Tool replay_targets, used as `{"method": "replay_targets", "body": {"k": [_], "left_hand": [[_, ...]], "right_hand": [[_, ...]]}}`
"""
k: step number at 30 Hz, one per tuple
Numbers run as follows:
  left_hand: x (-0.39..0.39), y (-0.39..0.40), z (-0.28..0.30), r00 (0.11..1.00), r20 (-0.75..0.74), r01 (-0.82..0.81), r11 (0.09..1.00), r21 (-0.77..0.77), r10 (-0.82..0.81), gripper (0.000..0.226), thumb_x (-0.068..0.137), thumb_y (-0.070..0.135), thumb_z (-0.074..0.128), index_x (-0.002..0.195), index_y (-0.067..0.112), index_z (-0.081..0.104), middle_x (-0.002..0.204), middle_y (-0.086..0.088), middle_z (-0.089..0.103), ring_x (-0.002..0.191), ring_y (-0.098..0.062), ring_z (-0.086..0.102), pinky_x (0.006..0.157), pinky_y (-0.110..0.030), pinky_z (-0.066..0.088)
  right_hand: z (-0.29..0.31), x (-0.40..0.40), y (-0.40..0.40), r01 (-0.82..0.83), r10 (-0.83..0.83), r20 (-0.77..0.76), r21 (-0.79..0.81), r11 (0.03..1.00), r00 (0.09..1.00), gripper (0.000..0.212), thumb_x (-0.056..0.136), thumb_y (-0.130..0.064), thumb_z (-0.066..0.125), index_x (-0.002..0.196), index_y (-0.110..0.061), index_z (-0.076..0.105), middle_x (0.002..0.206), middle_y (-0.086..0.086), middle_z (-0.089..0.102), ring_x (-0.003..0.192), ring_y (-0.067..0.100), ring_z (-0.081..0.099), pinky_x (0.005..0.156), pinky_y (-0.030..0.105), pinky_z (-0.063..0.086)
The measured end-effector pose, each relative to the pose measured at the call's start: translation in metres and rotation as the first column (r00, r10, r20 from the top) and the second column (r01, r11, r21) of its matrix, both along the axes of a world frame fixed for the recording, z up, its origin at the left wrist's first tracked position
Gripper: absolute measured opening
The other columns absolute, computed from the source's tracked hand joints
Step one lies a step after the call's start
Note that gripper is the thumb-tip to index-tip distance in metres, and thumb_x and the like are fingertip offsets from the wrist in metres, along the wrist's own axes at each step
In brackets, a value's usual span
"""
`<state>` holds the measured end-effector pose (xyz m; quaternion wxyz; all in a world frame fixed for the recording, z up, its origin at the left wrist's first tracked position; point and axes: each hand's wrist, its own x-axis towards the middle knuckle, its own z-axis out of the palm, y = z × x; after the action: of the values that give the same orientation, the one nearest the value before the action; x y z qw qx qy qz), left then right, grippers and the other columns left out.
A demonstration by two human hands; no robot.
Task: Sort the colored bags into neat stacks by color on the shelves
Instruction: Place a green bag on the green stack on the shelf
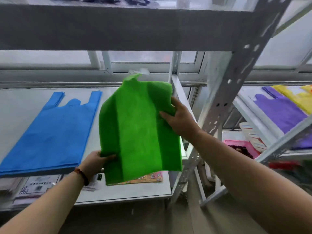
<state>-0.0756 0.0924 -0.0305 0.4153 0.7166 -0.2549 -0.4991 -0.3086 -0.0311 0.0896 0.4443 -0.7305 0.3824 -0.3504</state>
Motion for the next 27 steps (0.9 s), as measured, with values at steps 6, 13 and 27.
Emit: {"method": "replay_targets", "body": {"k": [6,13,27], "left_hand": [[-0.109,0.016,0.027,0.994,-0.058,0.076,0.973,-0.220,-0.090,0.007,0.082,-0.004,0.062,0.084,-0.001,0.067,0.057,0.003,0.072,0.050,-0.002,0.067,0.063,-0.018,0.057],[-0.265,0.009,0.049,0.910,-0.143,0.346,0.902,-0.259,-0.390,0.038,0.087,-0.011,0.050,0.063,0.006,0.074,0.058,-0.006,0.072,0.048,-0.014,0.069,0.046,-0.024,0.056],[-0.548,-0.087,0.049,0.583,0.007,0.785,0.562,-0.262,-0.812,0.011,0.079,0.003,0.069,0.076,0.013,0.072,0.073,-0.002,0.077,0.062,-0.010,0.071,0.064,-0.026,0.059]], "right_hand": [[0.053,-0.124,0.069,0.059,-0.046,0.093,-0.139,0.989,0.995,0.034,0.081,0.002,0.066,0.105,-0.019,0.055,0.089,0.011,0.068,0.075,0.017,0.063,0.071,0.034,0.057],[0.072,-0.301,0.116,0.383,-0.361,0.182,-0.102,0.918,0.914,0.041,0.079,-0.001,0.069,0.112,-0.022,0.059,0.097,0.005,0.068,0.082,0.011,0.064,0.076,0.025,0.056],[0.029,-0.596,0.120,0.778,-0.826,0.269,0.286,0.560,0.496,0.026,0.083,0.002,0.063,0.106,-0.010,0.061,0.089,0.006,0.068,0.069,0.017,0.068,0.071,0.035,0.059]]}}
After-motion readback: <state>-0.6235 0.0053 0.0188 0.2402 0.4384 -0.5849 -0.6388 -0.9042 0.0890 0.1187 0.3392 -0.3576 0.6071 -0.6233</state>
